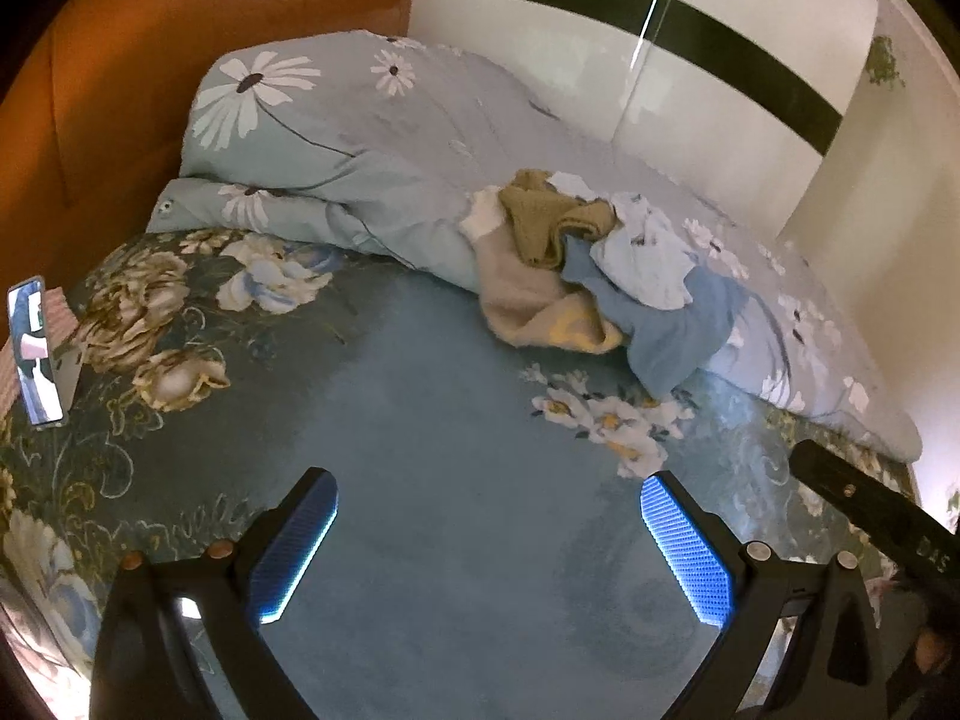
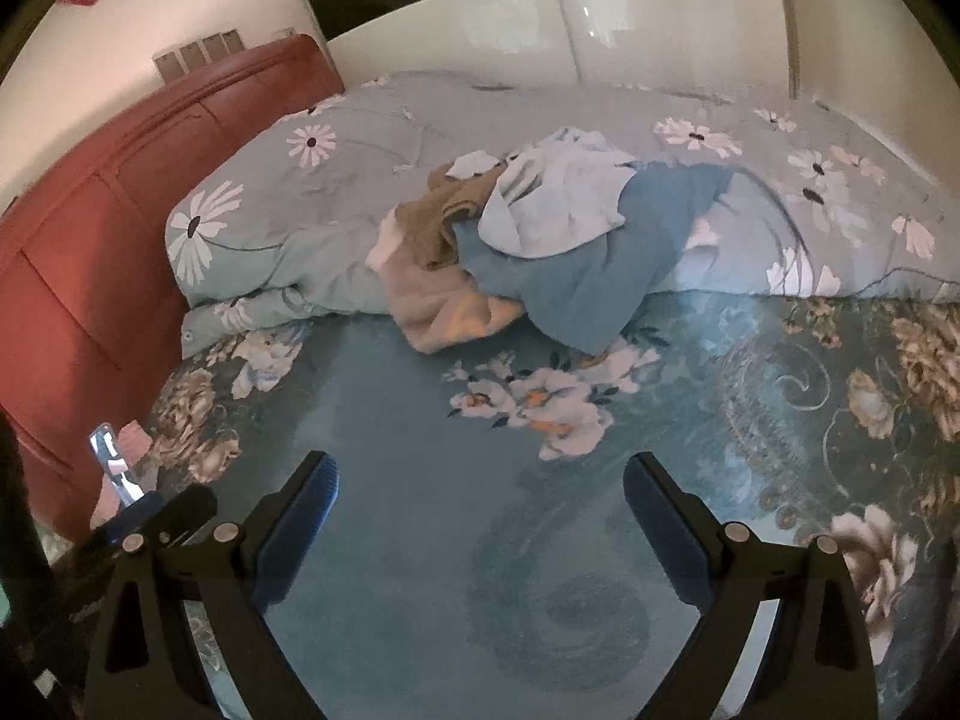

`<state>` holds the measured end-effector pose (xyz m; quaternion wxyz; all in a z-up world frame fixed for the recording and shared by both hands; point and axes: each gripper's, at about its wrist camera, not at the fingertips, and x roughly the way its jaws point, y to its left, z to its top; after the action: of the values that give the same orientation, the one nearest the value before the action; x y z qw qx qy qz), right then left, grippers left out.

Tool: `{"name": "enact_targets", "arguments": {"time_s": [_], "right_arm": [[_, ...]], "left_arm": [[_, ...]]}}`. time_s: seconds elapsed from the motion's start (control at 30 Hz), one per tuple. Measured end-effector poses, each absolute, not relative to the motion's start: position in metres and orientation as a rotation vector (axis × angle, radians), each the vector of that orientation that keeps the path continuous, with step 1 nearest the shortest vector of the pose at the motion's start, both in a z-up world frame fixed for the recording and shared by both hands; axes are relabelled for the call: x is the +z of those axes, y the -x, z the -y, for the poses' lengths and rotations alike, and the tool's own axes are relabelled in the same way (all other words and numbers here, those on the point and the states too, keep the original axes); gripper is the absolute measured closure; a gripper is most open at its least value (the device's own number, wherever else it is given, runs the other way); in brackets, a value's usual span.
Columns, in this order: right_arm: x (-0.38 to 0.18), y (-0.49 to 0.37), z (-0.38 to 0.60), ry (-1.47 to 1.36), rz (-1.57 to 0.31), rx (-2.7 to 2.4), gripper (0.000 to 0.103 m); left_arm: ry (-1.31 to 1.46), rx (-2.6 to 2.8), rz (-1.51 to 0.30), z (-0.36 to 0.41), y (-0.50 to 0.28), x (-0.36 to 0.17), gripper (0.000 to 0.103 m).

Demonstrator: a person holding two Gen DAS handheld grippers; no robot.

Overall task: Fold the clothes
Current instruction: 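Move both grippers toward the clothes pile on the bed, then grasp the light blue T-shirt in the pile with the left gripper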

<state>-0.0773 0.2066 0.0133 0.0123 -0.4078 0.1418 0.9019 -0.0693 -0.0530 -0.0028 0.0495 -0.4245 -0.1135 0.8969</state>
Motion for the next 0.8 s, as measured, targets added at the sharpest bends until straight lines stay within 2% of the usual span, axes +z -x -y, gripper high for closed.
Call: {"name": "enact_targets", "arguments": {"time_s": [0.6,0.8], "right_arm": [[-0.009,0.092,-0.25,1.305,-0.488,2.76,0.006],[-0.026,0.104,-0.269,1.35,-0.521,2.738,0.006]], "left_arm": [[1.462,2.683,0.219,0.002,0.113,-0.027,0.0],[1.525,2.661,0.257,-0.012,0.134,-0.04,0.0]]}}
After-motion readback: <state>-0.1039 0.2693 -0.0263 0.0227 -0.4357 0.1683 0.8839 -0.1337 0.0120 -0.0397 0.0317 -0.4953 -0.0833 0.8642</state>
